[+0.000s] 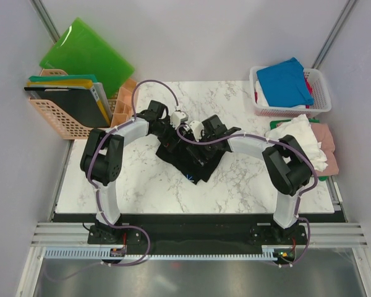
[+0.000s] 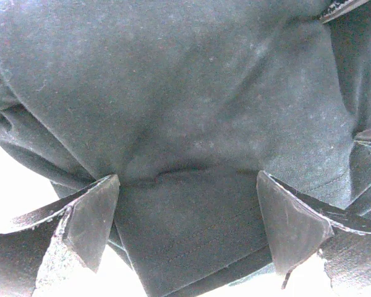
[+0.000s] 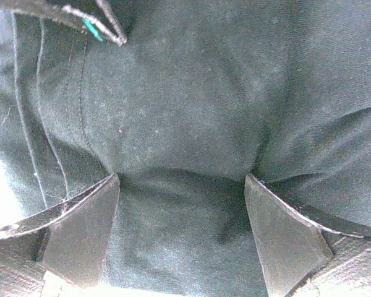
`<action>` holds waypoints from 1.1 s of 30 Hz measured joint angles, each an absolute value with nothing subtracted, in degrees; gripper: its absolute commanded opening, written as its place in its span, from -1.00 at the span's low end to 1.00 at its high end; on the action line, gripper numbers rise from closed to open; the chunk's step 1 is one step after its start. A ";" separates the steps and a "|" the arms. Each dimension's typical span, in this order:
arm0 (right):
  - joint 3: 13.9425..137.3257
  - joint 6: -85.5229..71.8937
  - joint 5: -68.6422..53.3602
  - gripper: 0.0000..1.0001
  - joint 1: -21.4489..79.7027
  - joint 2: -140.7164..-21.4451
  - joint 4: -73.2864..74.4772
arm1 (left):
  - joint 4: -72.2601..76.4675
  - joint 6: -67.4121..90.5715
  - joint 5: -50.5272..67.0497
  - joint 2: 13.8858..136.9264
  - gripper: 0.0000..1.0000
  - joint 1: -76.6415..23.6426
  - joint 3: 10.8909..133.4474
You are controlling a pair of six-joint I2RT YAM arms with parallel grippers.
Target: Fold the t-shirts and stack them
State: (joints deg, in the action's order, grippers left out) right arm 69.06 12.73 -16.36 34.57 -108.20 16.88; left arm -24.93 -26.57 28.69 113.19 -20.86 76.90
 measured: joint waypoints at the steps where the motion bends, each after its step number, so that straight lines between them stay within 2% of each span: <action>1: 68.71 12.93 -16.21 0.78 34.57 -107.96 16.69 | -24.64 -26.46 28.73 113.10 1.00 -20.86 76.71; 26: 57.34 18.44 -14.04 0.78 35.14 -98.70 15.79 | -23.68 -25.45 30.06 113.23 1.00 -20.51 76.49; 33: 56.12 19.46 -12.36 0.80 35.11 -94.21 21.41 | -23.57 -26.00 29.87 112.18 1.00 -20.40 75.37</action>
